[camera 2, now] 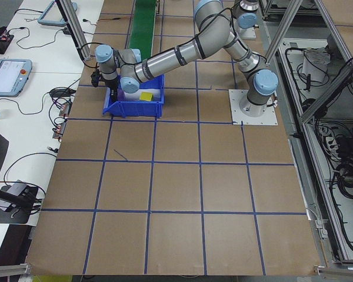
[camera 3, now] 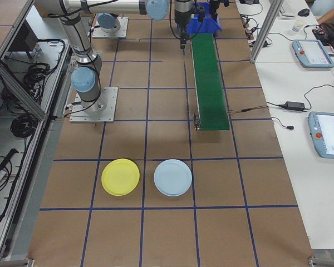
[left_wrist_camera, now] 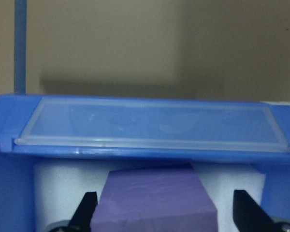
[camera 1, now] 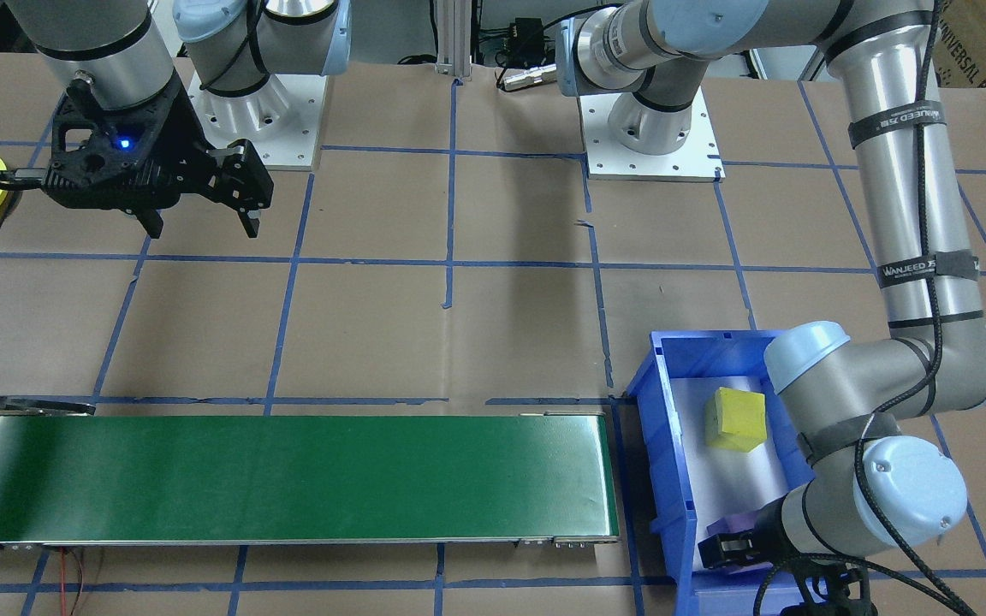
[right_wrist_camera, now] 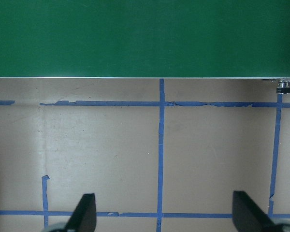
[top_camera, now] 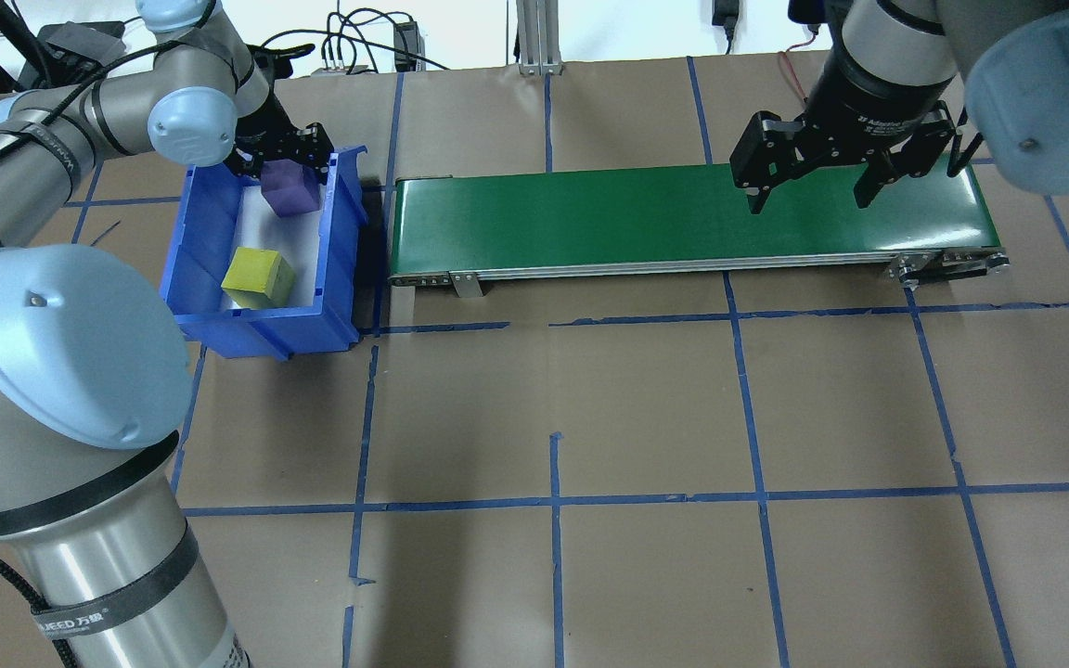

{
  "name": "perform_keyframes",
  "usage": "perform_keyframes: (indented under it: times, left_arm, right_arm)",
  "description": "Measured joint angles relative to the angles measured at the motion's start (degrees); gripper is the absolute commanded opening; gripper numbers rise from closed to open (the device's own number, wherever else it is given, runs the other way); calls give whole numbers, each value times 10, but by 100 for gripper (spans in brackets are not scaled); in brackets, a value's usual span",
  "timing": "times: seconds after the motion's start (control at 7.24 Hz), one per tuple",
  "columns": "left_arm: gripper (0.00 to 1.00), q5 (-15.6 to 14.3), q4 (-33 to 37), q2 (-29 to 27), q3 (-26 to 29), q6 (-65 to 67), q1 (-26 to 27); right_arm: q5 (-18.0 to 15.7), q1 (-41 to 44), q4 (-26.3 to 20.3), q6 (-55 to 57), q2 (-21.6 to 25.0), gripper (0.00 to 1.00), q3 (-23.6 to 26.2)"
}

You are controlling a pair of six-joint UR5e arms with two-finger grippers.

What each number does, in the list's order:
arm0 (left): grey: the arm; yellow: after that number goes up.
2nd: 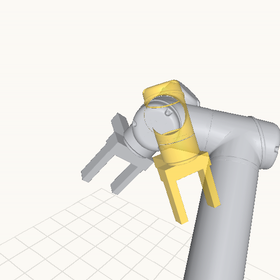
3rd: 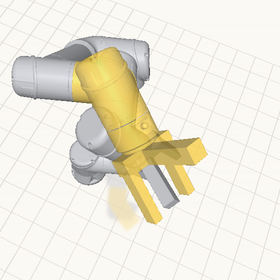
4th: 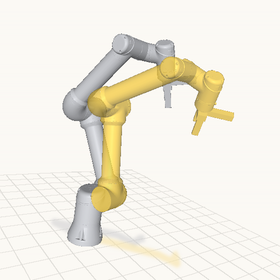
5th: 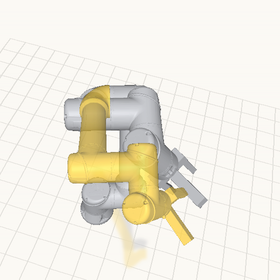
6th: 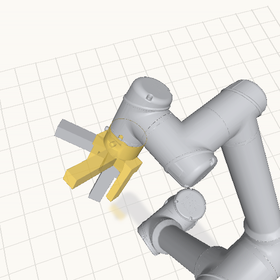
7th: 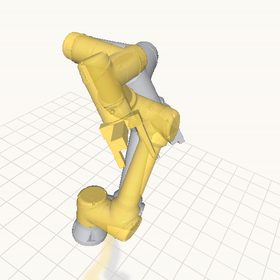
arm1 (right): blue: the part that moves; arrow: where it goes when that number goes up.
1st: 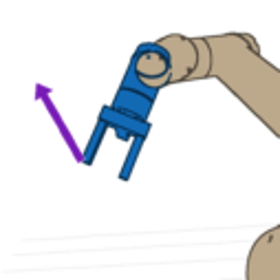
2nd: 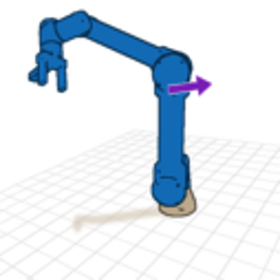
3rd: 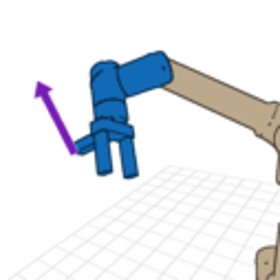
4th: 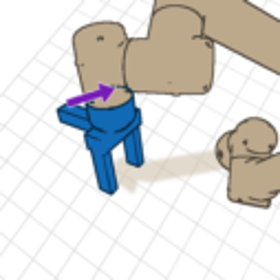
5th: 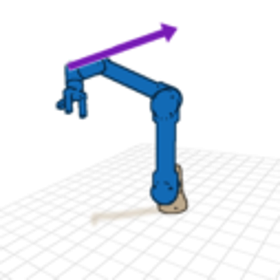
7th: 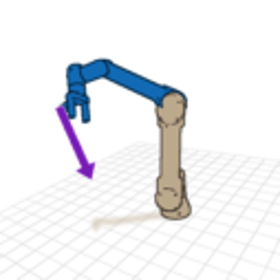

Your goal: Move block left to right into plate

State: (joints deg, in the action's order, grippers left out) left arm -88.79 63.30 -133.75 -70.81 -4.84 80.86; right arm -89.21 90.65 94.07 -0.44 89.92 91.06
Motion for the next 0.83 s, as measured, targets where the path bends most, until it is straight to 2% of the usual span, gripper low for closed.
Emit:
perform_keyframes:
  times: [0.14, 0.41, 0.83]
  left_arm:
    - [35, 0, -1, 6, -5, 0, 0]
    - [33, 0, 18, 53, -7, 0, 0]
    - [31, 1, 89, 136, -7, -3, 15]
  right_arm:
    - [0, 0, 0, 0, 0, 100, 0]
    - [-1, 2, -1, 0, 0, 100, 0]
    - [0, 3, -2, 0, 0, 100, 0]
